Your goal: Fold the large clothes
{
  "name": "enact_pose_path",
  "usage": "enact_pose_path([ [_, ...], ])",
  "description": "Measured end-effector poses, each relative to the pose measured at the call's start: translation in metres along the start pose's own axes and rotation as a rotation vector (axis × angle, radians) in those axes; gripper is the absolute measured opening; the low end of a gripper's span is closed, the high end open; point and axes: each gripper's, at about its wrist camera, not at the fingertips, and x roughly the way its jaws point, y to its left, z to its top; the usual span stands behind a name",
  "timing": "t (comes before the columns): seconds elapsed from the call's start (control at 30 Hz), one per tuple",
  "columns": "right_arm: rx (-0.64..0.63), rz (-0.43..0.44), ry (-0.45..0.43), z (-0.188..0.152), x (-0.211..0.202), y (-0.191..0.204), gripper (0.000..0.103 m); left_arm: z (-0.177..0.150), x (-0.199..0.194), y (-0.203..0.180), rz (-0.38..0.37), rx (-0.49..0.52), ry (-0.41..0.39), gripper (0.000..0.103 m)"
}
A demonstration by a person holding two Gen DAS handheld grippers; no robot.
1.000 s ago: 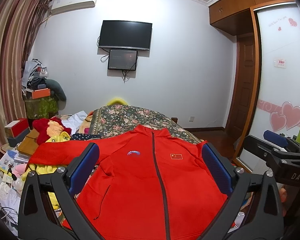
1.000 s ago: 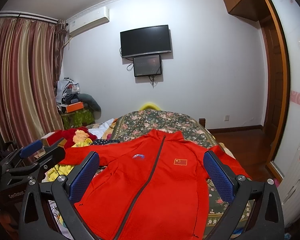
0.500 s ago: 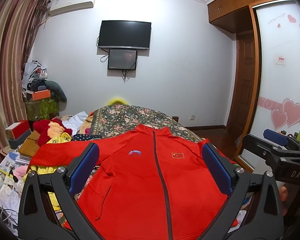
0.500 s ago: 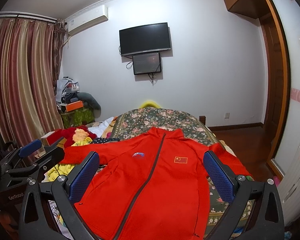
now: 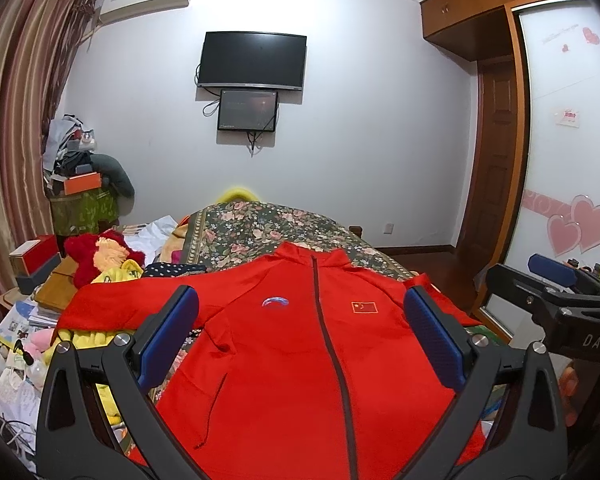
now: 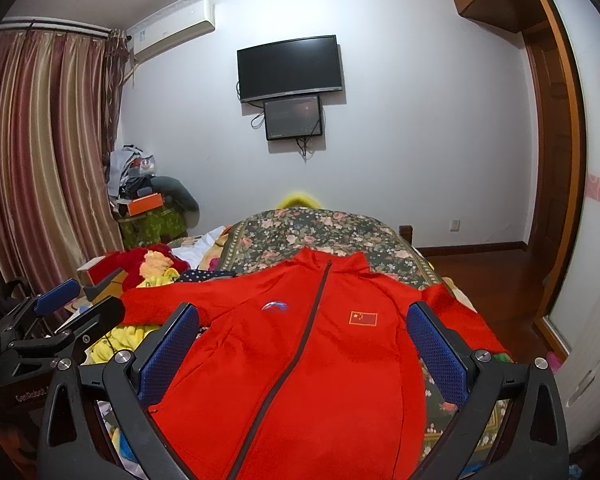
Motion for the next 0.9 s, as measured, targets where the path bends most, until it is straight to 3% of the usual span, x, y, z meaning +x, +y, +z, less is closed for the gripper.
enact_pose_path([
  [0.27,-0.02,-0.025,0.029,0.019,0.067,0.0,0.103,0.006,0.053,0.04,0.059,-0.041,0.006,0.103],
  [0.57,-0.068,-0.099,0.121,0.028,0.189,-0.011,0.103,-0.005,0.137,0.123,0.186,-0.047,0.07,0.103],
  [0.73,-0.129,-0.157,0.213,0.013,0.263,-0.019,0.103,-0.037,0.196,0.187,0.258,-0.082,0.21,0.103],
  [0.9,-0.139,-0.17,0.32,-0.009,0.328,-0.033,0.103,-0.085,0.242,0.263,0.276,-0.255,0.371,0.103],
])
